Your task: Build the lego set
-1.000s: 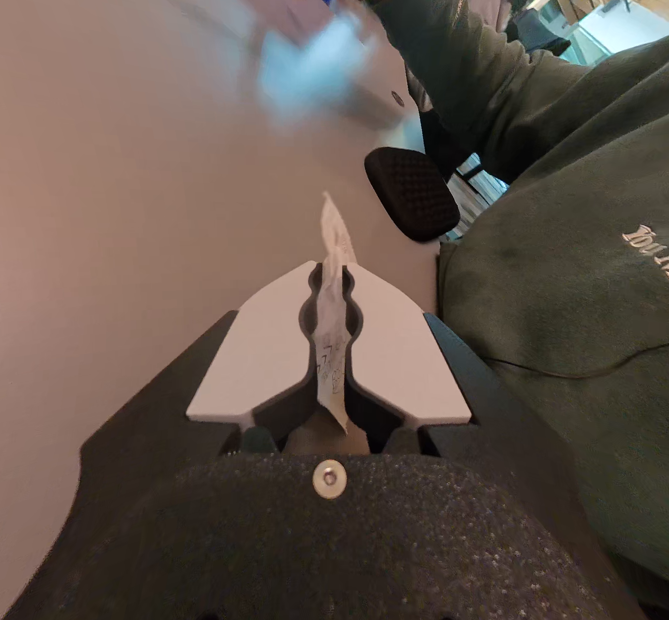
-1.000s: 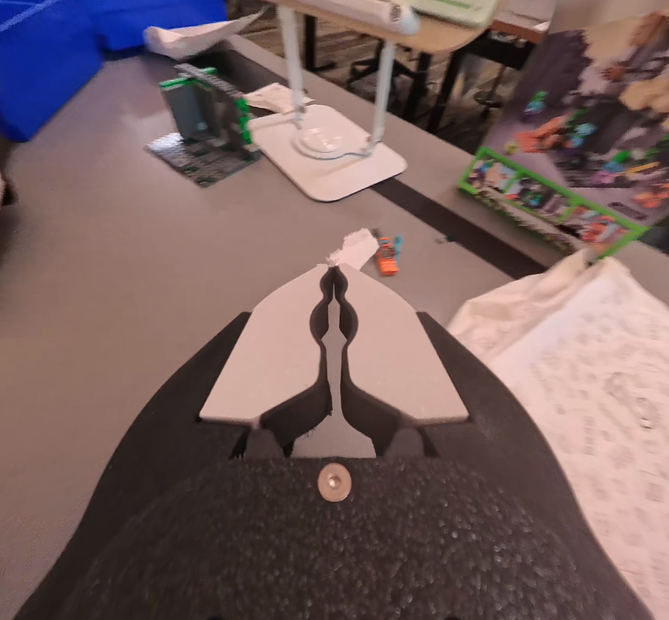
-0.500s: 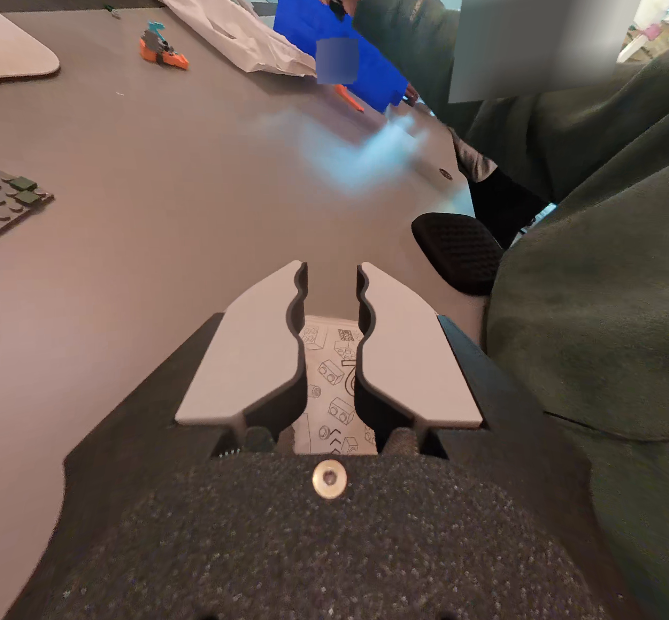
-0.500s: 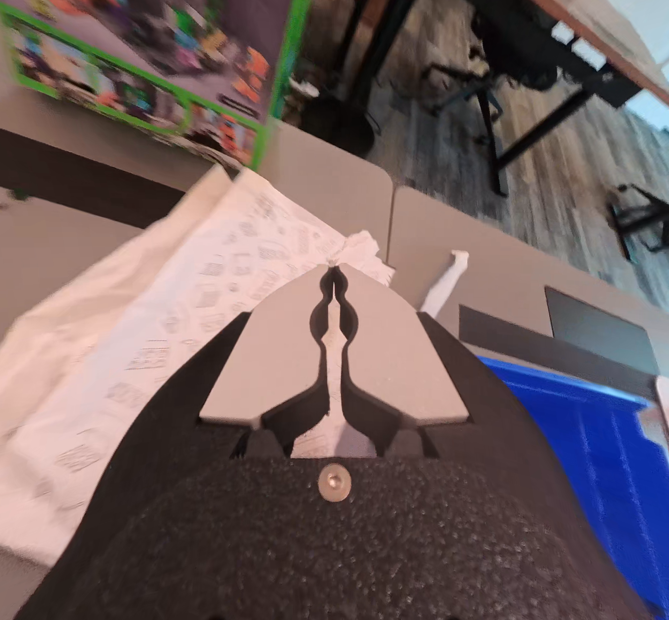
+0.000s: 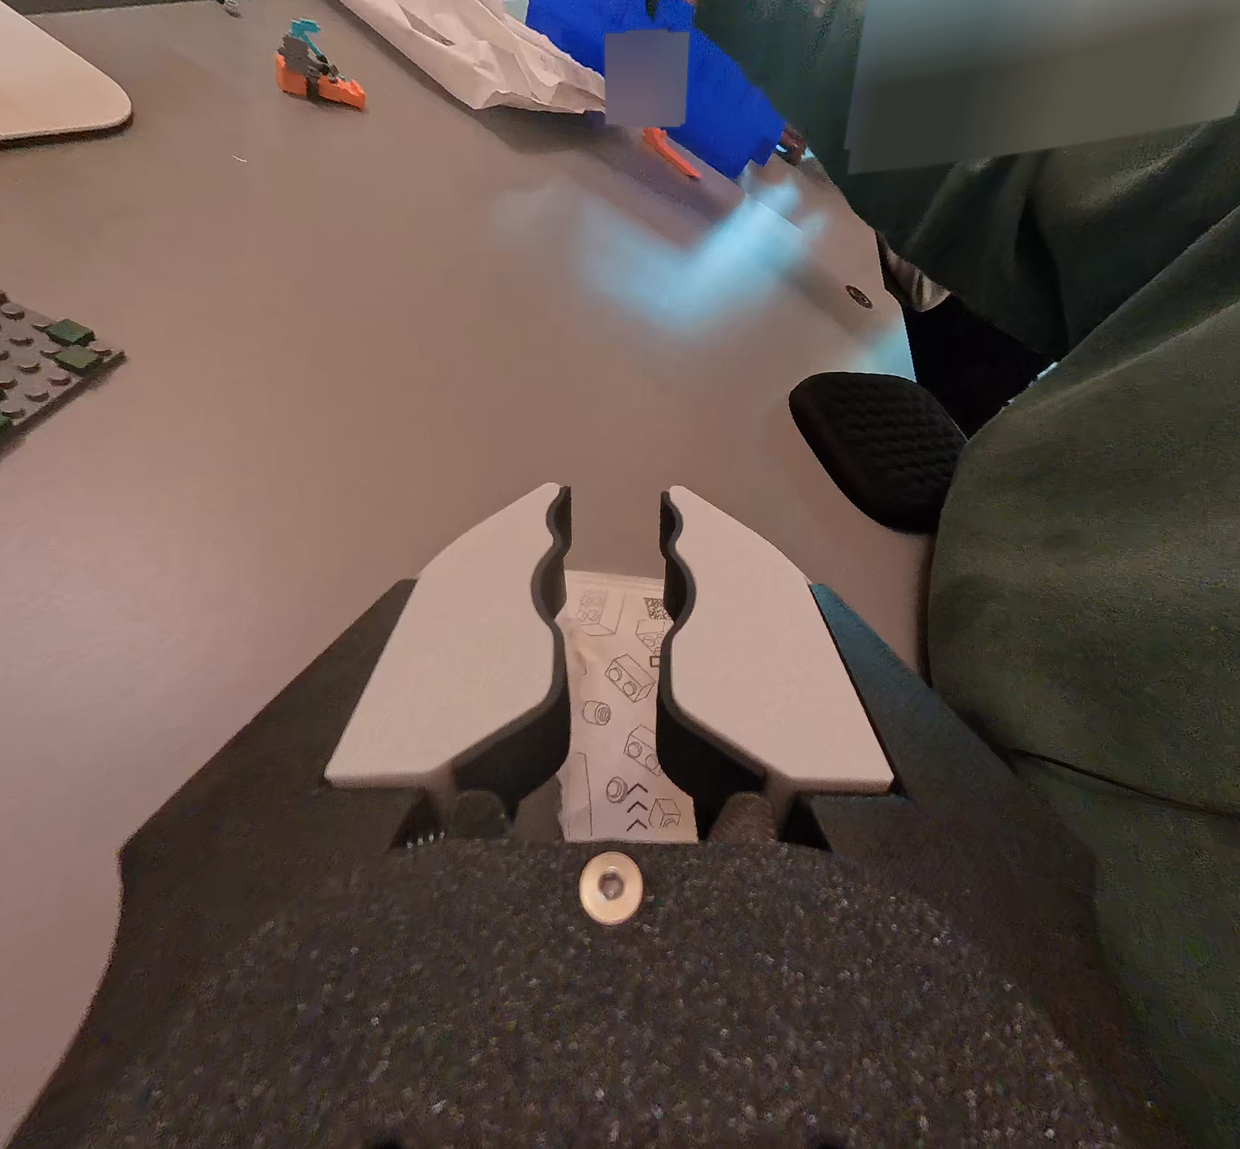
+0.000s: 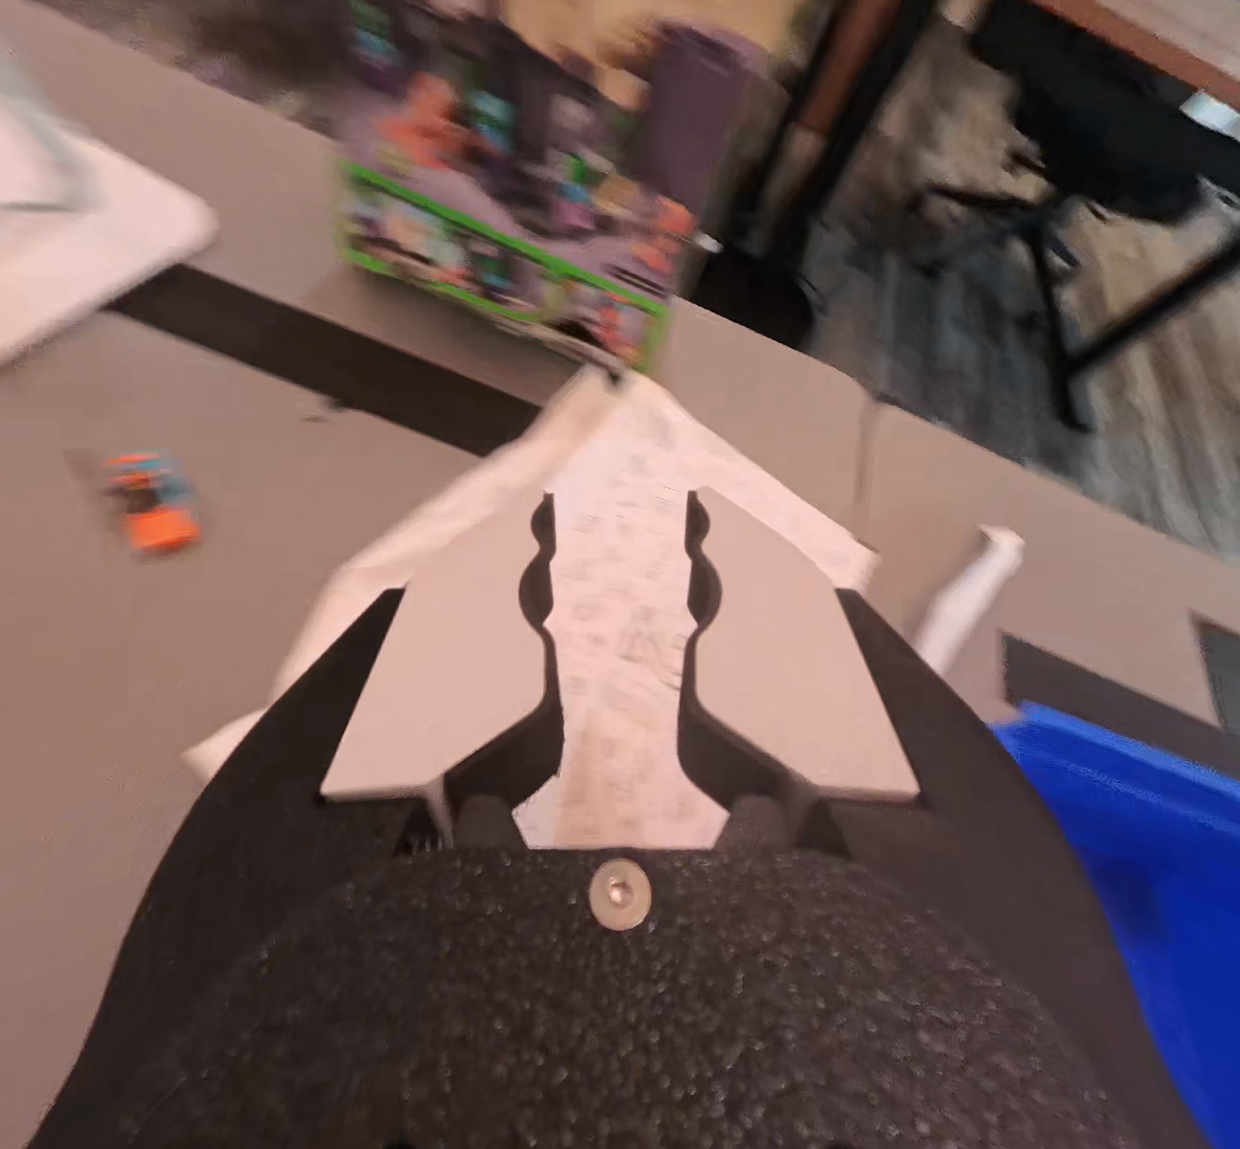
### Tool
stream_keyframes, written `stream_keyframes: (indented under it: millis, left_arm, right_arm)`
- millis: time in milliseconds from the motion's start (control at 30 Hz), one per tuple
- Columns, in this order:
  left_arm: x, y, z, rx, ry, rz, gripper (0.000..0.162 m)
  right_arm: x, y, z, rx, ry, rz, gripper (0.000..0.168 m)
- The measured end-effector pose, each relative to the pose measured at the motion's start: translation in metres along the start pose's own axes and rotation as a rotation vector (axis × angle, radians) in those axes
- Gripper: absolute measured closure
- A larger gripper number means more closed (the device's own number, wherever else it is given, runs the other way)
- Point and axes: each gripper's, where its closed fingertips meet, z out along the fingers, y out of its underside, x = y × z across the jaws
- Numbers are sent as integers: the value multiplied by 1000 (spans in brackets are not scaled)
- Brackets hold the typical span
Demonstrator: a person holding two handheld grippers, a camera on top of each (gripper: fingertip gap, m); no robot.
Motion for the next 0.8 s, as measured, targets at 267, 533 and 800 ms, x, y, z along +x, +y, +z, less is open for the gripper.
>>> stream_keyframes:
  millis: [267,533,800]
  left_arm:
    - [0,-6,-11,34,-22,-2,138]
    - [11,-3,-42,61,-117,35,140]
    - [21,24,-66,57,-199,55,141]
  right_arm:
    - [-279,-29,-72,8,-814,-299,134]
    - [-458,47,-146,-441,-1378,-287,131]
    - [-494,80,-161,-673,-1371,-193,128]
